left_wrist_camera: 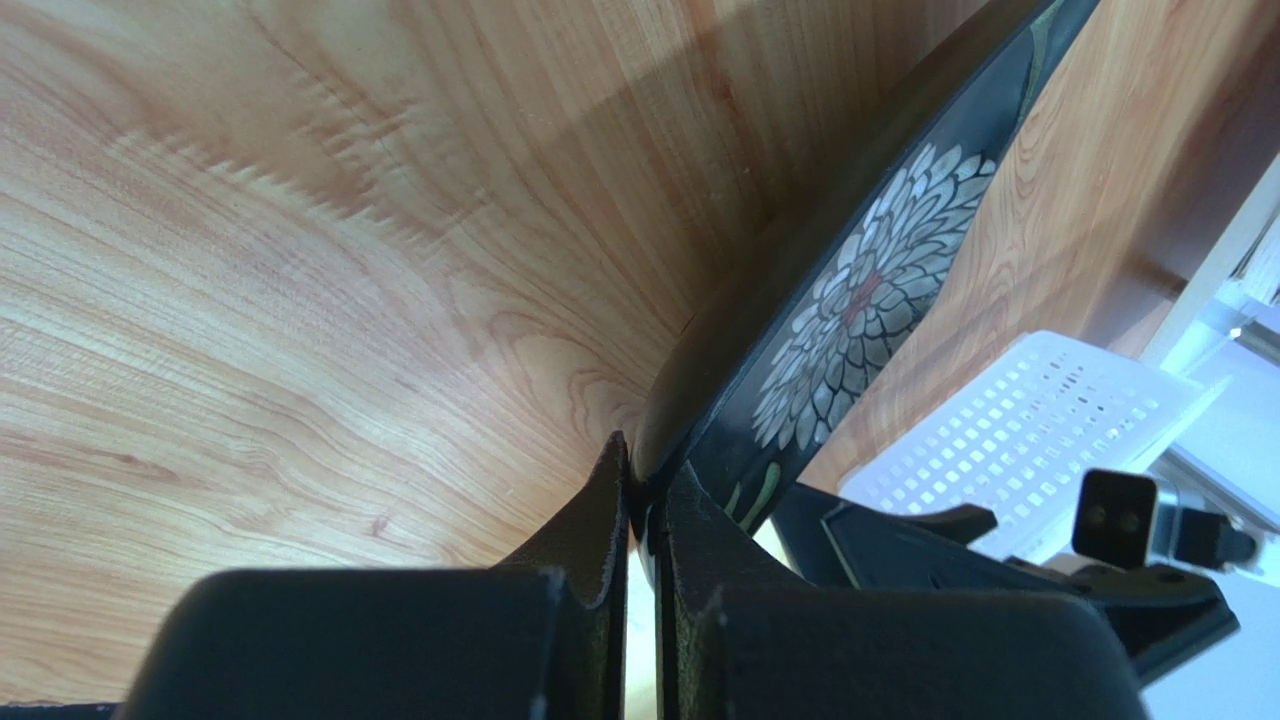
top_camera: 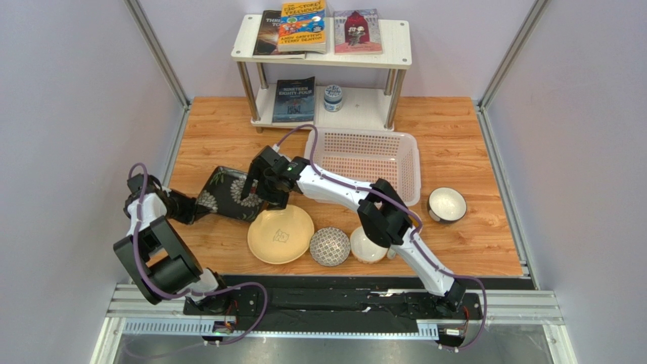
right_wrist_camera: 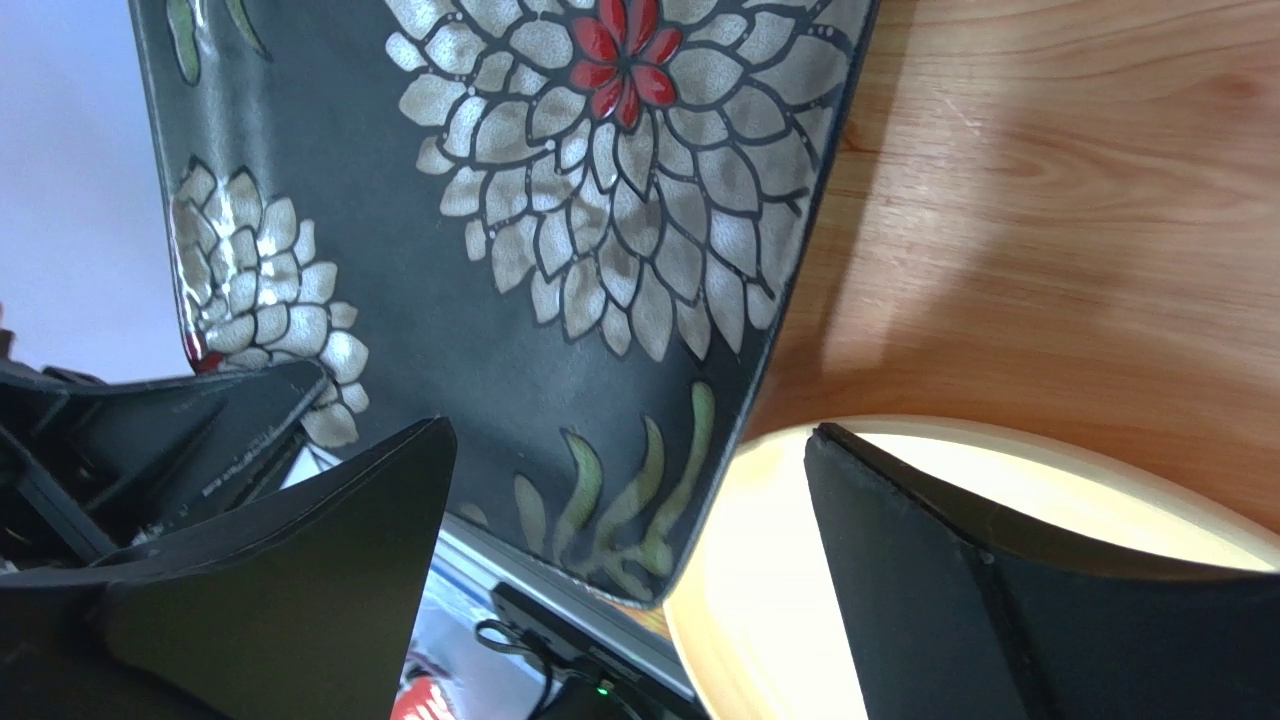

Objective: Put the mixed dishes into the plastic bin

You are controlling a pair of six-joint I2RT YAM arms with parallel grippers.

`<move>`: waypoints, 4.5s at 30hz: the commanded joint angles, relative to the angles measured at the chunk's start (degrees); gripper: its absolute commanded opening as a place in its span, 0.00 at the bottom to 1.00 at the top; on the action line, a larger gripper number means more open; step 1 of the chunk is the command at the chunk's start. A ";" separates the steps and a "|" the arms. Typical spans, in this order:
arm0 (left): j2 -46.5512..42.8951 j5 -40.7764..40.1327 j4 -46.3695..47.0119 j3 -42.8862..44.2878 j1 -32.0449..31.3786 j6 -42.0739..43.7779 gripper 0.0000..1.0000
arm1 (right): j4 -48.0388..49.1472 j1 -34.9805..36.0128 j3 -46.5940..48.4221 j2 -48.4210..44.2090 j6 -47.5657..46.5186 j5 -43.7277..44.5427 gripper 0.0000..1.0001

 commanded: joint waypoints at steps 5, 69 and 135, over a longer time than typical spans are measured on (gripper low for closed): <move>-1.18 0.03 -0.14 -0.04 0.76 1.05 0.00 | 2.43 -1.23 3.80 3.34 3.64 -1.67 0.92; -0.47 3.98 6.10 -3.11 0.14 -4.66 0.00 | 5.85 -5.01 5.47 6.33 8.64 -4.22 0.86; -5.31 -7.62 -6.20 0.93 -0.21 4.30 0.53 | 15.26 -4.04 -5.69 -15.55 -21.24 2.81 0.00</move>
